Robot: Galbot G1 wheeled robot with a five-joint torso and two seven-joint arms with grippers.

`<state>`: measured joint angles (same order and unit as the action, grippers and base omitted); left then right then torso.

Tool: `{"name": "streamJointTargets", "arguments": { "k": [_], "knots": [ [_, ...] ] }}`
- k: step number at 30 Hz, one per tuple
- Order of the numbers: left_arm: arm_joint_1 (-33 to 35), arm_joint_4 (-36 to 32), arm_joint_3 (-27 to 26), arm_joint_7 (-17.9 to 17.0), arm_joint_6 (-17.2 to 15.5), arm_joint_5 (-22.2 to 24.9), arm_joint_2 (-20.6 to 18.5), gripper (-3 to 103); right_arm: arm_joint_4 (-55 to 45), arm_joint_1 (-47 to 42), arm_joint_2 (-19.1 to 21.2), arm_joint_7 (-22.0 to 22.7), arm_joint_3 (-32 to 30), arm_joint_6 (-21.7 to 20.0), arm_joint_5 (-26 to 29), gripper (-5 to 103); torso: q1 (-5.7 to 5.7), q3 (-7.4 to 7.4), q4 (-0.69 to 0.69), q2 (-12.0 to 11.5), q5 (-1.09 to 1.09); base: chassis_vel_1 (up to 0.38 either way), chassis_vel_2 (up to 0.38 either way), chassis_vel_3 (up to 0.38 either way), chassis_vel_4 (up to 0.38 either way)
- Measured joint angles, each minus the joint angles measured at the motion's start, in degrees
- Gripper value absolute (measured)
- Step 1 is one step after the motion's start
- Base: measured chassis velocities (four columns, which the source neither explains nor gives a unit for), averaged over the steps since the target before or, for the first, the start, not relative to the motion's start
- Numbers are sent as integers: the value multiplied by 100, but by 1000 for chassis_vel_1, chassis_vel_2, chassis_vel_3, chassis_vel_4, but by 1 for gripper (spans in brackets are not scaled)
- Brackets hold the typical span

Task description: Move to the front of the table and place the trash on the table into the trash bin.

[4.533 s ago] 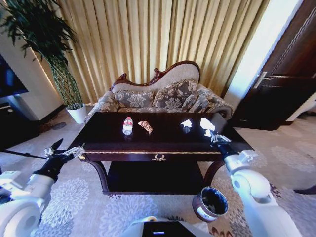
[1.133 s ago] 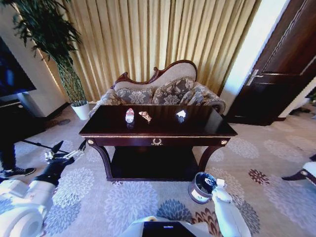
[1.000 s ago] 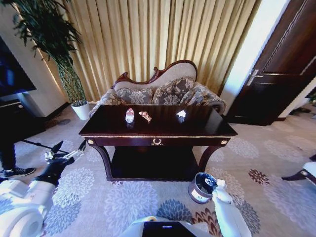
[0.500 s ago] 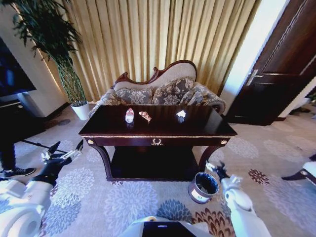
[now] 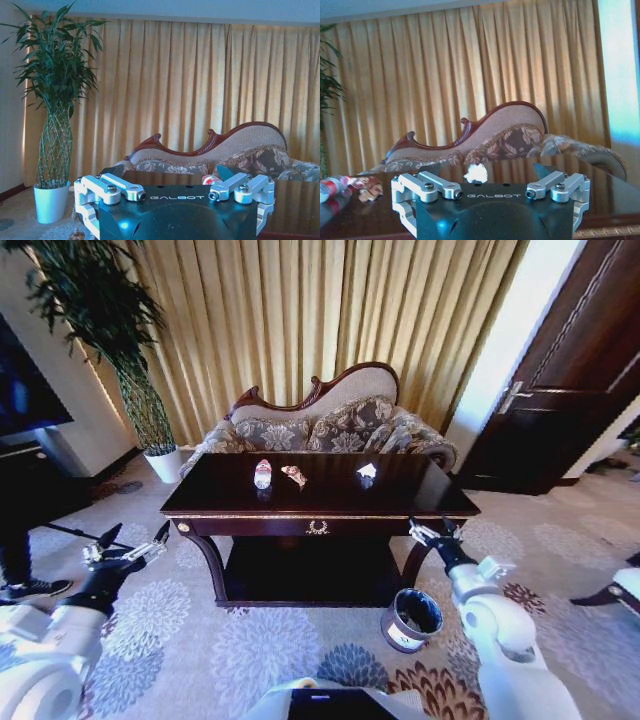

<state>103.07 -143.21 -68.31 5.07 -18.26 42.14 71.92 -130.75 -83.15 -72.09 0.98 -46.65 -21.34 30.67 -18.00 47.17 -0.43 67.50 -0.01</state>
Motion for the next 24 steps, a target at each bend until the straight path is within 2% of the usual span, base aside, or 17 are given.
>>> {"name": "streamJointTargets", "arguments": {
  "k": [2,6,12,16,21,24],
  "knots": [
    [2,-2,-1,-6,-19,0,17,100,-308,-16,42,86,15,-348,-5,100,0,0,0,0,0,0,0,0,0],
    [-5,-2,-47,-73,-193,8,18,100,-353,-21,107,101,20,-649,-132,100,0,0,0,0,1,0,0,0,0],
    [-78,-5,-249,-164,-403,207,-69,100,-270,-21,133,102,-13,-673,-157,100,0,0,0,0,1,0,0,0,0],
    [-200,-8,-601,-153,-611,845,-205,100,-164,-11,98,98,5,-659,-185,100,0,0,0,-1,1,0,0,0,0],
    [-216,-8,-712,-122,-622,910,-264,100,-79,3,79,82,29,-611,-196,100,0,0,0,0,1,0,0,0,0],
    [-239,-9,-701,-255,-643,780,-286,100,-10,31,106,40,43,-585,-196,100,0,1,0,0,1,0,0,0,0]
  ]
}}
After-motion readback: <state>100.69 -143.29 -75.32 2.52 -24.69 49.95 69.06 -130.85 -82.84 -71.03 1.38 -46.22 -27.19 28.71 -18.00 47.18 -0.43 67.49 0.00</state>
